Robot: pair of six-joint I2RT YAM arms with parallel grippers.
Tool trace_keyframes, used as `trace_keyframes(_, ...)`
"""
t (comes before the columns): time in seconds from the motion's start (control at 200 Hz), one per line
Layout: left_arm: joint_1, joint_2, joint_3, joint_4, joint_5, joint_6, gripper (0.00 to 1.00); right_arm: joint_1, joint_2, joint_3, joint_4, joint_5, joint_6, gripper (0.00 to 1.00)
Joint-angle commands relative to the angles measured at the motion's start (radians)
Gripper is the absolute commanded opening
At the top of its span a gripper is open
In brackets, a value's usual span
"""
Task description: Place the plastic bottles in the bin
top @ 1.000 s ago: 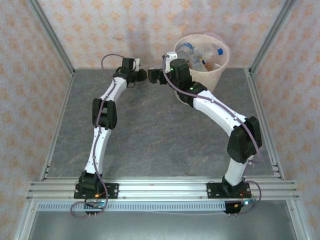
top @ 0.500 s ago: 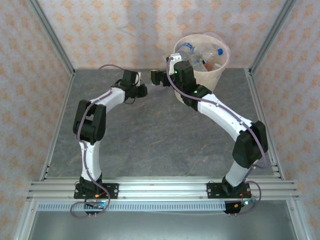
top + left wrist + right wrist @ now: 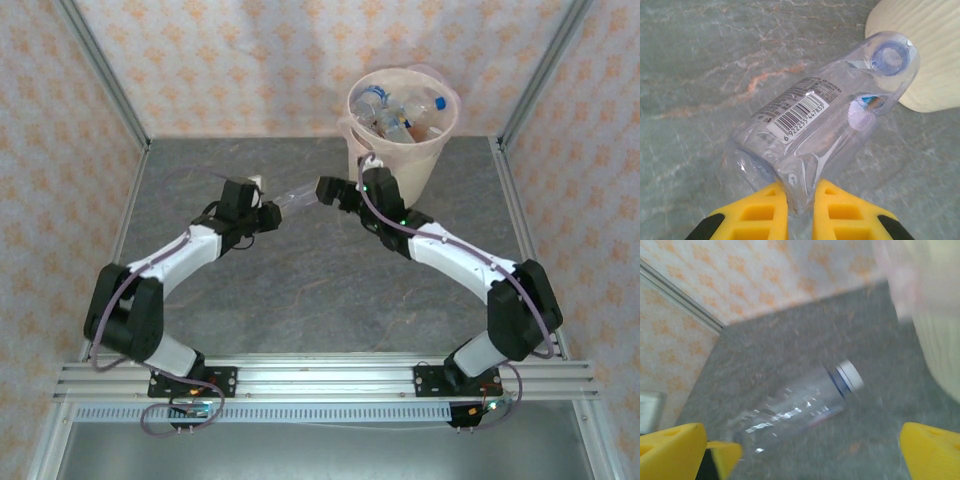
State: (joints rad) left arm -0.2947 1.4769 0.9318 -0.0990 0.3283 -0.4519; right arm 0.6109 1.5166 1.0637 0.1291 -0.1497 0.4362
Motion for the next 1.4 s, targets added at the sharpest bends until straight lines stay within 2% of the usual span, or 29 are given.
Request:
trace_keyframes(0.0, -0.001, -0.118, -0.065, 0.036, 0.051, -0.077, 0.15, 0.007, -0.017, -0.036, 0.167, -0.092, 0.228, 0.99)
trace_keyframes(0.13, -0.001, -0.259, -0.112, 0.031, 0.114, -0.144, 0.16, 0.006, 0.003, -0.062, 0.266, -0.085, 0.462, 0.99)
trace_keyframes(0.195, -0.001, -0.311, -0.123, 0.028, 0.122, -0.165, 0.16, 0.006, 0.007, -0.097, 0.370, -0.088, 0.519, 0.99)
trace_keyframes(0.465, -0.001, -0.351, -0.133, 0.119, 0.213, -0.263, 0.16, 0.006, 0.037, -0.109, 0.565, -0.187, 0.575, 0.99)
trace_keyframes(0.801, -0.026, -0.309, -0.128, 0.216, 0.317, -0.284, 0.16, 0.013, 0.115, -0.036, 0.545, -0.223, 0.531, 1.00)
trace_keyframes(0.831, -0.031, -0.300, -0.123, 0.215, 0.321, -0.279, 0.16, 0.015, 0.116, -0.037, 0.546, -0.220, 0.525, 0.98)
trace_keyframes(0.956, -0.044, -0.278, -0.096, 0.195, 0.332, -0.246, 0.19, 0.014, 0.079, -0.050, 0.529, -0.184, 0.447, 0.70)
trace_keyframes(1.021, -0.044, -0.274, -0.083, 0.180, 0.328, -0.231, 0.29, 0.013, 0.043, -0.032, 0.458, -0.190, 0.370, 0.62)
trace_keyframes(1.061, -0.044, -0.273, -0.074, 0.173, 0.332, -0.219, 0.43, 0.013, 0.011, -0.010, 0.391, -0.190, 0.303, 0.58)
trace_keyframes(1.116, -0.044, -0.277, -0.058, 0.153, 0.326, -0.200, 0.71, 0.012, -0.029, 0.014, 0.303, -0.169, 0.227, 0.54)
trace_keyframes(1.171, -0.044, -0.287, -0.047, 0.135, 0.312, -0.176, 0.84, 0.005, -0.076, 0.045, 0.205, -0.134, 0.140, 0.51)
trace_keyframes(1.246, -0.044, -0.306, -0.049, 0.141, 0.305, -0.150, 0.91, -0.017, -0.144, 0.105, 0.072, -0.071, 0.011, 0.46)
trace_keyframes(1.396, -0.045, -0.338, -0.059, 0.138, 0.247, -0.114, 0.97, -0.117, -0.201, 0.341, -0.257, 0.114, -0.207, 0.44)
